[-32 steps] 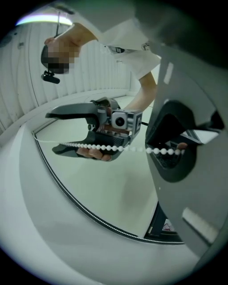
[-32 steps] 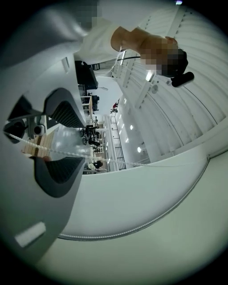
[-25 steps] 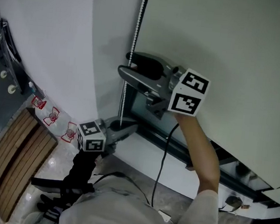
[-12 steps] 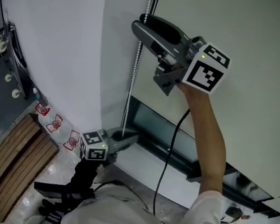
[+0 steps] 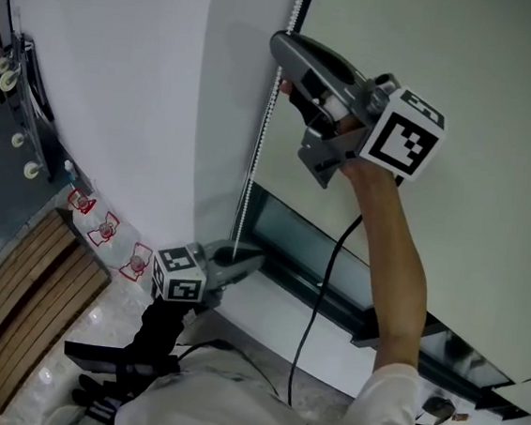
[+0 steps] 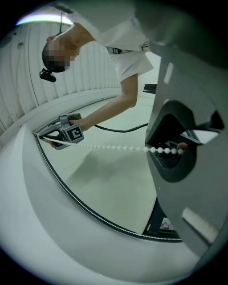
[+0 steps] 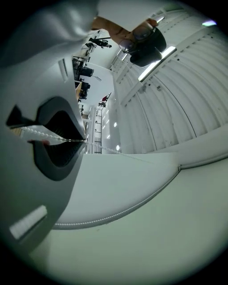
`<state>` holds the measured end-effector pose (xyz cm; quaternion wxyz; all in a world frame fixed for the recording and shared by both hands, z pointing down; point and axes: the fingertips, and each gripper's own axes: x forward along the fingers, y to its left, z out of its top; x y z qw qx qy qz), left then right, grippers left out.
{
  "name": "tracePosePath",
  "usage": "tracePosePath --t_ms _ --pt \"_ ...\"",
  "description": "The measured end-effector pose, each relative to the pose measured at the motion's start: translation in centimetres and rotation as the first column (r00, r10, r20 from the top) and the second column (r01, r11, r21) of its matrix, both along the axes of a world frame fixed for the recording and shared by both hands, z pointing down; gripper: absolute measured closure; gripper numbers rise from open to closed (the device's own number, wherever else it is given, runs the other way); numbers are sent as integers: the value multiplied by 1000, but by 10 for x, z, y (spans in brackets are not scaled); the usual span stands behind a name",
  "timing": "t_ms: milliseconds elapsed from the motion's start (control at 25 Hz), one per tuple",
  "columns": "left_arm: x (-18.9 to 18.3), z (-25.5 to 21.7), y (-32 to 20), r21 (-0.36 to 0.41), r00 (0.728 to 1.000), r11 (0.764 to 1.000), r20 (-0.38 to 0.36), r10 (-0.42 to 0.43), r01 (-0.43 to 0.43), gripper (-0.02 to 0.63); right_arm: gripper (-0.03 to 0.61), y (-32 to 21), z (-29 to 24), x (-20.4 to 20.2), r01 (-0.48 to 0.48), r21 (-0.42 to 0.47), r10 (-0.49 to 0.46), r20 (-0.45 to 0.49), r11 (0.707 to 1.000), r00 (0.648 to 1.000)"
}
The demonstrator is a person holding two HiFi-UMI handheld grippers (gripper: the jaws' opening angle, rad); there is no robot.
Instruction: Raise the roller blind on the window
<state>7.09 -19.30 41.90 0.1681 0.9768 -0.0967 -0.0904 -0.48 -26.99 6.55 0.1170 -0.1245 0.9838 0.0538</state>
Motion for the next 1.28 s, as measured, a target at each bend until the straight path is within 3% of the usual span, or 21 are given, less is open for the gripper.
tracePosePath --t_ms 360,1040,1280 --pt "-1 1 -2 -4 1000 1000 3 -5 5 615 565 10 21 1 2 22 -1 -52 1000 999" --pt "1 -5 -1 16 1000 1000 1 9 -9 615 565 28 129 0 -4 -101 -10 -134 995 991" --pt "1 -5 -2 13 1000 1000 -1 8 -8 615 565 31 173 -2 6 -182 -36 -160 983 986"
